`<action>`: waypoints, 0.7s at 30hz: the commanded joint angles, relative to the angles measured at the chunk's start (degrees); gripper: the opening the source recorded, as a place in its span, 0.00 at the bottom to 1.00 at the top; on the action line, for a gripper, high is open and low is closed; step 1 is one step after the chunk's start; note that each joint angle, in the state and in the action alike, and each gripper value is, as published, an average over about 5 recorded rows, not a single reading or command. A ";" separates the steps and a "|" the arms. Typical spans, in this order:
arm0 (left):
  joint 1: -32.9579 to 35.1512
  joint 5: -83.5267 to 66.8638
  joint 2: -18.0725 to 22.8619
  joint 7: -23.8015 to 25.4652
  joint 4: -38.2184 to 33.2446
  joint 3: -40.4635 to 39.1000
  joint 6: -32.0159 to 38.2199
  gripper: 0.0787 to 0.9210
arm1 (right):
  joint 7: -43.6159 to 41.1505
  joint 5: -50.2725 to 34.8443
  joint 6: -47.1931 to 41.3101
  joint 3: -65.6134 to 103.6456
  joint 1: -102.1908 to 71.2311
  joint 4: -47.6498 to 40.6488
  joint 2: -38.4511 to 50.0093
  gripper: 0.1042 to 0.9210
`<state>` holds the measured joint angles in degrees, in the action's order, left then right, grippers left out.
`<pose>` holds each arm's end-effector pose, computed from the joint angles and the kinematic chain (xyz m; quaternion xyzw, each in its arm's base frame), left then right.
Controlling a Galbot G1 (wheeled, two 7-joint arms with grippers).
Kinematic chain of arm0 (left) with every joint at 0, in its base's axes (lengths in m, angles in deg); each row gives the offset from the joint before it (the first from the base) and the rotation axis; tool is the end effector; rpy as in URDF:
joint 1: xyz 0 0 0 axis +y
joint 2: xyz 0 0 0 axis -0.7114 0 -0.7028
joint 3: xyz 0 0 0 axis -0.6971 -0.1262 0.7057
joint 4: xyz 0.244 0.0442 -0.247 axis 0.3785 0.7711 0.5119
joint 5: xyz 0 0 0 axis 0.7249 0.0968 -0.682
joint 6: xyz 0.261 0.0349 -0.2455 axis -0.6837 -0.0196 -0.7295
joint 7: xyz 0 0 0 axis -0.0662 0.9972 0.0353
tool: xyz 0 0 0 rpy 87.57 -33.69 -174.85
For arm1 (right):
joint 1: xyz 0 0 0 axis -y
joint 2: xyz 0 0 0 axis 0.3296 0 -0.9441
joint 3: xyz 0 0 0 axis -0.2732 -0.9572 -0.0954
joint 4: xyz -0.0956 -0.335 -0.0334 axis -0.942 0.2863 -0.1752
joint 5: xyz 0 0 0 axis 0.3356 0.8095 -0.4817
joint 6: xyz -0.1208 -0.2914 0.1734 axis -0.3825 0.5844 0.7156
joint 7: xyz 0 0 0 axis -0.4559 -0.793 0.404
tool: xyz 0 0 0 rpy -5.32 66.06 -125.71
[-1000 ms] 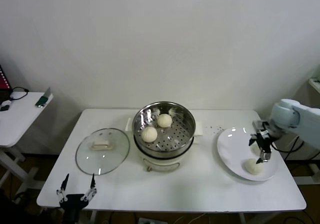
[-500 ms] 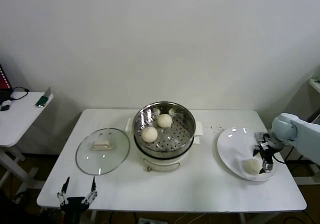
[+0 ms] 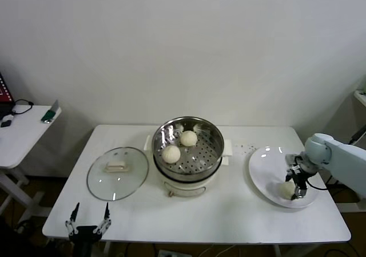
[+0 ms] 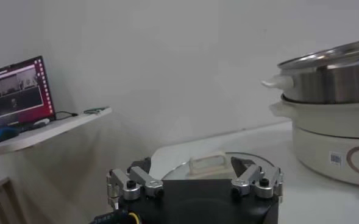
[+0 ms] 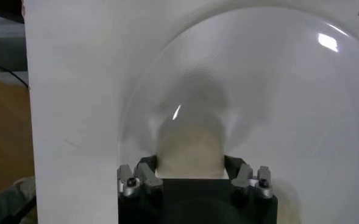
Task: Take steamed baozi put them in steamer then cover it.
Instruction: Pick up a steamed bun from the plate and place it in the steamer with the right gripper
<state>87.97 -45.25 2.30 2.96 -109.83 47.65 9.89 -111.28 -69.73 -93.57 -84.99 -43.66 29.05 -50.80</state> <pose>0.0971 0.0683 -0.3762 0.0772 -0.9867 -0.1219 0.0744 0.4946 -0.2412 -0.2452 0.4784 -0.5167 0.4837 0.5198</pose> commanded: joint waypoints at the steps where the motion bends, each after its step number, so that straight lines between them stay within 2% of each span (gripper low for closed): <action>1: 0.05 0.00 0.01 -0.02 0.14 0.02 0.16 0.88 | -0.41 0.03 1.02 -1.28 3.02 -0.82 -0.39 0.72; 4: 0.07 -0.08 -0.13 -0.01 0.22 0.04 0.27 0.88 | -1.53 0.45 5.09 -5.02 9.61 -1.47 -1.36 0.70; 9: 0.09 -0.07 -0.04 0.00 0.22 -0.24 0.36 0.88 | -4.65 5.52 20.64 -15.70 26.81 -1.89 -7.04 0.69; 13: 0.43 -0.02 0.20 0.02 -0.02 -0.48 0.48 0.88 | -5.32 4.95 28.35 -22.12 38.04 -0.01 -13.17 0.69; 21: 0.47 0.32 0.76 0.18 0.63 -1.31 0.56 0.88 | -6.57 6.62 43.15 -21.50 44.56 4.28 -22.19 0.69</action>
<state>88.43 -45.24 2.69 3.00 -109.56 46.72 10.47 -115.87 -65.63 -69.15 -100.60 -13.98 30.23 -62.80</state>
